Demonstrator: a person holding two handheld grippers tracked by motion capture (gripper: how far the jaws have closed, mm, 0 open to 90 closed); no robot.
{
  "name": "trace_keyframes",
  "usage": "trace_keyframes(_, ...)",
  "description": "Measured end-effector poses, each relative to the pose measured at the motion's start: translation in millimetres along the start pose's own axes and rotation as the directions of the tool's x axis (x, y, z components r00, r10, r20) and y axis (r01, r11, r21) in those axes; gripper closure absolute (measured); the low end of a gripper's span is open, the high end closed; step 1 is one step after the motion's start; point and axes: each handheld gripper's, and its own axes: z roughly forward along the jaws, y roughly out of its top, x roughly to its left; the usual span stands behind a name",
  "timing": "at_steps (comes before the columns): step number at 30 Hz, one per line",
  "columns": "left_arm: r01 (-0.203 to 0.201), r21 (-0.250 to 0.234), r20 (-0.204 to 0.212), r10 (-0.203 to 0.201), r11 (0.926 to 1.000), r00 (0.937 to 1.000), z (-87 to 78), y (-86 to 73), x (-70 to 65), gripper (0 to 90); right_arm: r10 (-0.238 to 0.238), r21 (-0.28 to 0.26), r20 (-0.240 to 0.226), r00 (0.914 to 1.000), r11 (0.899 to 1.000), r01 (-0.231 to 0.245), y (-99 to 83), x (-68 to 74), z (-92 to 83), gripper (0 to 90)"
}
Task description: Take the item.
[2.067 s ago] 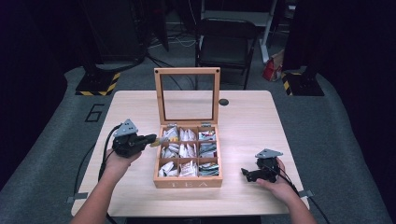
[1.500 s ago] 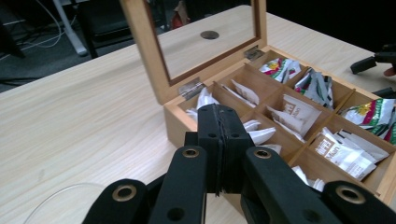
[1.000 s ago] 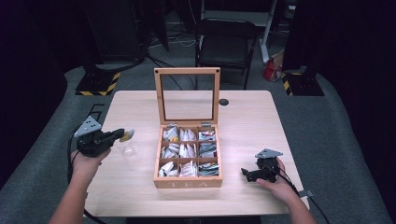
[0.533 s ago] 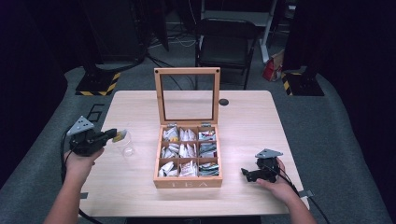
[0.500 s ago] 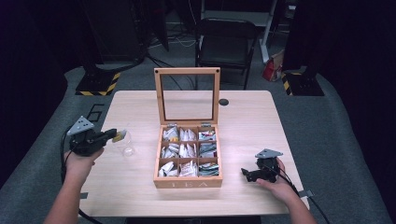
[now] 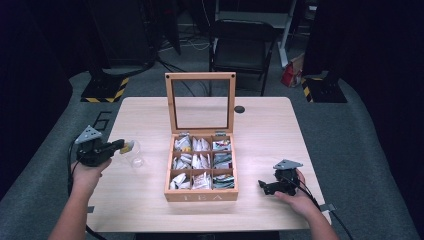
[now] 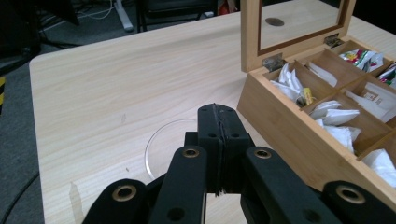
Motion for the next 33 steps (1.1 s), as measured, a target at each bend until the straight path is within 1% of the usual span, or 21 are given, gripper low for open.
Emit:
trace_keyframes(4, 0.005, 0.012, -0.001, -0.005, 0.9999, 1.0000, 2.6, -1.9, 1.8, 89.0, 0.000, 0.003, -0.003, 1.0000, 1.000, 0.000, 0.1, -0.1, -0.2, 0.0)
trace_keyframes(5, 0.005, 0.007, -0.006, -0.005, 1.0000, 1.0000, 3.7, -2.2, 1.9, 89.0, 0.000, 0.003, -0.003, 1.0000, 1.000, 0.000, 0.1, -0.1, -0.2, 0.0)
trace_keyframes(6, 0.002, 0.015, -0.004, -0.002, 0.9999, 1.0000, 3.7, -1.8, 2.3, 89.0, 0.000, 0.001, -0.001, 1.0000, 1.000, 0.000, 0.0, 0.0, -0.1, 0.0)
trace_keyframes(9, 0.007, 0.012, -0.004, -0.007, 0.9999, 1.0000, 5.3, -1.6, 2.7, 89.0, 0.000, 0.004, -0.003, 1.0000, 1.000, 0.000, 0.1, -0.1, -0.2, 0.0)
trace_keyframes(11, 0.001, 0.024, -0.002, 0.000, 0.9997, 1.0000, 6.7, -1.3, 2.7, 89.0, 0.000, 0.004, -0.003, 1.0000, 1.000, 0.000, 0.1, -0.1, -0.2, 0.0)
trace_keyframes(13, 0.000, 0.031, -0.001, 0.000, 0.9995, 1.0000, 8.8, -1.4, 2.6, 89.0, 0.000, 0.002, -0.001, 1.0000, 1.000, 0.000, 0.0, 0.0, -0.1, 0.0)
trace_keyframes(14, 0.001, 0.031, -0.008, 0.000, 0.9995, 1.0000, 10.3, -1.8, 2.9, 89.0, 0.000, 0.004, -0.003, 1.0000, 1.000, 0.000, 0.1, -0.1, -0.2, 0.0)
trace_keyframes(18, 0.003, 0.047, -0.005, -0.003, 0.9989, 1.0000, 12.9, -1.4, 4.5, 89.0, 0.000, -0.001, 0.000, 1.0000, 1.000, 0.000, 0.0, 0.0, 0.0, 0.0)
trace_keyframes(20, 0.007, 0.042, -0.009, -0.007, 0.9991, 0.9999, 14.4, -1.9, 3.9, 89.0, -0.001, 0.002, -0.001, 1.0000, 1.000, 0.001, 0.0, -0.1, -0.1, 0.0)
trace_keyframes(22, 0.003, 0.059, -0.004, -0.003, 0.9982, 1.0000, 15.1, -1.7, 4.6, 89.0, 0.000, 0.002, -0.001, 1.0000, 1.000, 0.000, 0.1, 0.0, -0.1, 0.0)
trace_keyframes(25, 0.010, 0.058, -0.011, -0.009, 0.9982, 0.9999, 17.1, -2.4, 4.4, 88.9, 0.000, 0.003, -0.003, 1.0000, 1.000, 0.000, 0.1, -0.1, -0.2, 0.0)
trace_keyframes(28, 0.009, 0.075, -0.007, -0.009, 0.9971, 0.9999, 18.6, -2.4, 5.1, 88.9, 0.000, 0.002, -0.001, 1.0000, 1.000, 0.000, 0.0, 0.0, -0.1, 0.0)
trace_keyframes(29, 0.010, 0.070, -0.011, -0.009, 0.9975, 0.9999, 20.1, -2.9, 5.2, 88.9, 0.000, 0.001, -0.001, 1.0000, 1.000, 0.000, 0.0, 0.0, -0.1, 0.0)
trace_keyframes(31, 0.010, 0.086, -0.003, -0.010, 0.9963, 0.9999, 21.1, -2.8, 5.9, 88.7, -0.001, 0.003, -0.003, 1.0000, 1.000, 0.001, 0.1, -0.1, -0.2, 0.0)
trace_keyframes(32, 0.018, 0.079, -0.011, -0.017, 0.9967, 0.9998, 22.9, -3.6, 5.5, 87.9, 0.000, 0.000, 0.000, 1.0000, 1.000, 0.000, 0.0, 0.0, 0.0, 0.0)
trace_keyframes(33, 0.018, 0.079, -0.011, -0.017, 0.9967, 0.9998, 22.9, -3.6, 5.5, 87.2, 0.000, 0.002, -0.001, 1.0000, 1.000, 0.000, 0.0, -0.1, -0.1, 0.0)
